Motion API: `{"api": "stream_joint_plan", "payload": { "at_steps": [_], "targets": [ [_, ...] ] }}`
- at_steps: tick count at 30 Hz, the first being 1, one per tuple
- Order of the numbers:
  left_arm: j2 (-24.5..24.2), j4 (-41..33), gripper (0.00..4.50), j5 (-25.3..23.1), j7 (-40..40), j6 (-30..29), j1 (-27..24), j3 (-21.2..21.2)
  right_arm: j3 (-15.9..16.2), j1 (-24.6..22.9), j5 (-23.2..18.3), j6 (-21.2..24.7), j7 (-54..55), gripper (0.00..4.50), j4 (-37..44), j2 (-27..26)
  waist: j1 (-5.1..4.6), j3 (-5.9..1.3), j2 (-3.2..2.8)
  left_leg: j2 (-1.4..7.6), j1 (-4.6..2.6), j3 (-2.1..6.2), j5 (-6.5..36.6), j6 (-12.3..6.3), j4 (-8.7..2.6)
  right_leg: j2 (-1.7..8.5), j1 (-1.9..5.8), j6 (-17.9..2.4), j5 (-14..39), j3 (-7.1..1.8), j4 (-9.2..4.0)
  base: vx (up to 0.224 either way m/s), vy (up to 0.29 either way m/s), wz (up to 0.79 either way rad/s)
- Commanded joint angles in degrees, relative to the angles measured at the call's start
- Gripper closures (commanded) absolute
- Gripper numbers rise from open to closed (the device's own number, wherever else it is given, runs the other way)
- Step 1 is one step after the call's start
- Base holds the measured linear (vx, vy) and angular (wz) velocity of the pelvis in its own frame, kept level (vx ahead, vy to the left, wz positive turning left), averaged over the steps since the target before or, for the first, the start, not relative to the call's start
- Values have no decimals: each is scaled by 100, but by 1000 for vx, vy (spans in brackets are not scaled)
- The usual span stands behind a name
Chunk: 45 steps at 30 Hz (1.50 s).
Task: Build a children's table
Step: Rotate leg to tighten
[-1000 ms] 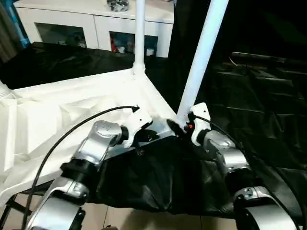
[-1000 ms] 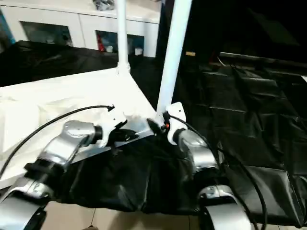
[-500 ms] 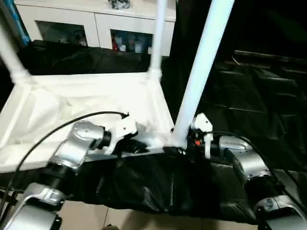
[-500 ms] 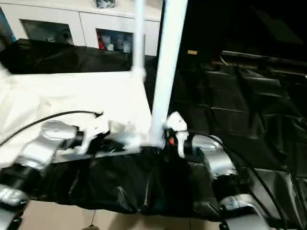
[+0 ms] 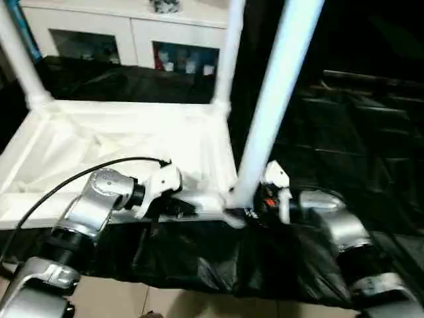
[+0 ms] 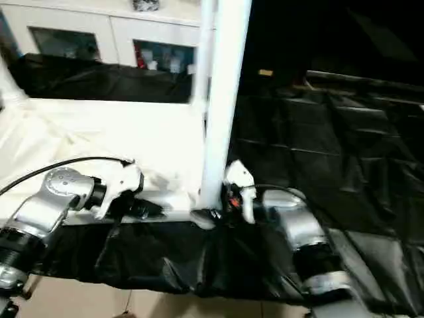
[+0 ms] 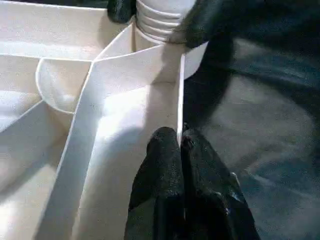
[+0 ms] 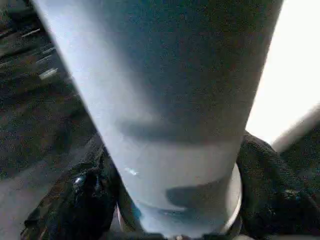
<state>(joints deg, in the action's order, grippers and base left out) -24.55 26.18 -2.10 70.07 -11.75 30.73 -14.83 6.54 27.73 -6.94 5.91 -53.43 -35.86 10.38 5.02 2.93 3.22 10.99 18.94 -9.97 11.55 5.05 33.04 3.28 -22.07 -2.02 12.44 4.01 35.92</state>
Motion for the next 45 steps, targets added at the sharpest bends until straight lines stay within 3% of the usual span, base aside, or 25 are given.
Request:
{"api": "stream_joint_plan", "payload": {
  "at_steps": [1, 2, 3, 4, 8, 9, 11, 12, 14, 16, 17, 21, 23, 27, 33, 40, 45],
  "targets": [
    [564, 220, 450, -71, -632, -173, 275, -157, -45, 196, 192, 125, 1210, 170, -574, -408, 6, -256, -48, 263, 16, 100, 1094, 8, -427, 576, 223, -934, 1881, -359, -562, 0, 0, 0],
    [675, 302, 450, -116, -814, -195, 335, -157, -109, 247, 192, 148, 1477, 171, -669, -493, 1, -249, -56, 263, -1, 95, 1132, 25, -429, 572, 194, -927, 1924, -364, -574, 0, 0, 0],
    [866, 428, 450, -186, -1136, -225, 432, -153, -193, 318, 196, 169, 1847, 172, -796, -619, 10, -264, -87, 269, -3, 103, 1113, 74, -432, 574, 208, -933, 1808, -368, -569, 0, 0, 0],
    [960, 484, 450, -217, -1297, -236, 477, -150, -225, 349, 203, 174, 2008, 173, -849, -675, 29, -274, -78, 272, -9, 108, 1084, 82, -426, 579, 212, -961, 1658, -368, -548, 0, 0, 0],
    [1467, 698, 450, -333, -1889, -344, 622, -223, -367, 516, 181, 100, 2696, 173, -1060, -1029, 52, -303, -89, 259, -6, 71, 826, -23, -392, 547, 213, -1097, 885, -374, -489, 0, 0, 0],
    [1619, 741, 450, -355, -2038, -372, 628, -245, -382, 594, 270, -25, 2972, 173, -1139, -1160, 57, -313, -93, 255, 24, 74, 741, -49, -389, 552, 243, -1129, 727, -372, -462, 0, 0, 0],
    [1681, 726, 450, -396, -2051, -348, 602, -284, -367, 656, 350, -200, 3081, 173, -1195, -1253, 71, -311, -101, 252, 38, 75, 715, -72, -388, 555, 256, -1111, 668, -364, -463, 0, 0, 0],
    [1681, 721, 450, -395, -2045, -348, 599, -284, -370, 659, 349, -208, 3080, 138, -1196, -1257, 74, -312, -102, 250, 44, 76, 718, -80, -388, 561, 260, -1101, 683, -364, -463, 0, 0, 0],
    [1552, 603, 450, -369, -1861, -182, 506, -252, -456, 653, 177, -256, 2721, 117, -1126, -1243, 69, -296, -82, 250, 48, 77, 844, -124, -404, 558, 261, -1032, 903, -364, -499, 0, 0, 0],
    [1511, 585, 450, -369, -1838, -109, 489, -235, -454, 633, 146, -256, 2602, 101, -1084, -1217, 77, -299, -101, 254, 47, 82, 878, -130, -405, 567, 263, -1013, 983, -366, -501, 0, 0, 0],
    [1465, 573, 450, -362, -1850, -61, 472, -212, -424, 593, 122, -257, 2455, 92, -1017, -1168, 65, -302, -71, 264, 51, 83, 837, -141, -410, 561, 265, -1008, 935, -363, -493, 0, 0, 0],
    [1219, 454, 450, -283, -1572, 146, 351, -182, -189, 398, 139, -269, 1766, 58, -759, -861, 70, -314, -83, 266, 67, 76, 595, -283, -384, 557, 286, -1110, 431, -359, -442, 0, 0, 0],
    [1066, 335, 450, -205, -1317, 294, 269, -162, -72, 335, 260, -452, 1572, 37, -748, -665, 72, -318, -56, 259, 76, 75, 487, -336, -376, 568, 300, -1137, 299, -357, -425, 0, 0, 0],
    [694, 82, 450, -45, -648, 441, 126, -203, 61, 202, 239, -601, 819, 37, -570, -277, 29, -319, -76, 263, 79, 65, 441, -430, -364, 557, 294, -1243, 168, -355, -410, 0, 0, 0],
    [191, -235, 450, 149, 229, 494, -38, -283, 343, -41, -63, -363, -903, 37, 152, 319, 76, -314, -89, 301, 75, 56, 476, -551, -352, 524, 293, -1356, -19, -337, -376, 0, 0, 0],
    [-139, -309, 450, 202, 646, 628, -135, -332, 669, -68, -145, -251, -1797, 103, 411, 695, 140, -313, -85, 292, 74, 45, 557, -442, -345, 539, 276, -1322, 313, -337, -400, 0, 0, 0],
    [-197, -328, 450, 228, 722, 637, -153, -350, 679, -137, -147, -144, -1917, 142, 538, 724, 162, -329, -71, 283, 77, 50, 417, -428, -337, 533, 284, -1295, 142, -334, -369, 0, 0, 0]
  ]
}}
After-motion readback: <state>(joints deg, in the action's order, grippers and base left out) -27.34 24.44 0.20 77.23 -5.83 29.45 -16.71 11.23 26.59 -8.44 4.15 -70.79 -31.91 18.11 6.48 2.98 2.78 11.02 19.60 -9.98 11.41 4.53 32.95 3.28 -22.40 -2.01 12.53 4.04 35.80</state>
